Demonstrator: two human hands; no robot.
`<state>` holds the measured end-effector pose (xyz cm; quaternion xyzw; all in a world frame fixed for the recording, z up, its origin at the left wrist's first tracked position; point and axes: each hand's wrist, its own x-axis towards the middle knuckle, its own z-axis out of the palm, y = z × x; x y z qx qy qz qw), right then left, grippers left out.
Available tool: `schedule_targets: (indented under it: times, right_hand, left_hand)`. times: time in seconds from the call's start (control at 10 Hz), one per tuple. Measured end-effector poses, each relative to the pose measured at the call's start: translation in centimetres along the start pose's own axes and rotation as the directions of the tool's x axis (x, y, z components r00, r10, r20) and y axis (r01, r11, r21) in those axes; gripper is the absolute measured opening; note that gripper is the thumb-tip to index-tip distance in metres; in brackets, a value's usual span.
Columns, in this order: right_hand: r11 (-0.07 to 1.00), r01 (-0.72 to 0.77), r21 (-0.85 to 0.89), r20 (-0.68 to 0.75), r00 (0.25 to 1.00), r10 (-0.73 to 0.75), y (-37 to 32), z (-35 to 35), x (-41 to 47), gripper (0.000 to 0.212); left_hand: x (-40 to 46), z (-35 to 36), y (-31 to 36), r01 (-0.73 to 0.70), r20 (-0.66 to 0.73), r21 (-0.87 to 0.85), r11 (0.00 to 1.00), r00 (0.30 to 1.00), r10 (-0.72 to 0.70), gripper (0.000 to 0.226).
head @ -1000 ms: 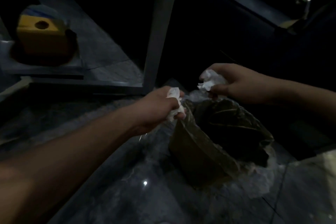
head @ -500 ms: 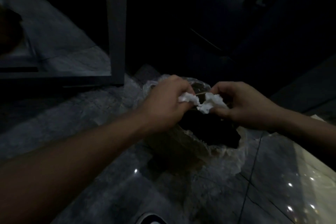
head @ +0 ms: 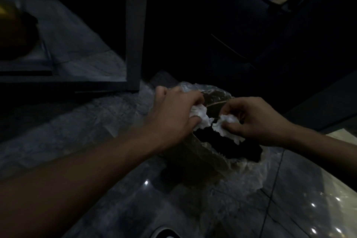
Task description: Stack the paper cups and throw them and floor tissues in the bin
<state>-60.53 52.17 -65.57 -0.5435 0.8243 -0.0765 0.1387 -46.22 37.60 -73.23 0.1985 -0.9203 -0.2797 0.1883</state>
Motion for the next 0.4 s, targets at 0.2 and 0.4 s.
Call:
schedule_targets:
  times: [0.2,0.4]
  right_hand:
    - [1.000,0.016,-0.004,-0.006,1.000,-0.016,-0.3,0.0,0.3,0.014]
    - [0.999,0.002,0.051,-0.022,1.000,-0.001,-0.9,-0.3,0.5,0.030]
  left_hand:
    - [-0.3,-0.2,0.1,-0.020,-0.021,0.009,1.000,1.000,0.020,0.040]
    - [-0.5,-1.7,0.5,-0.127,-0.134,-0.023,0.992,0.983,0.123,0.048]
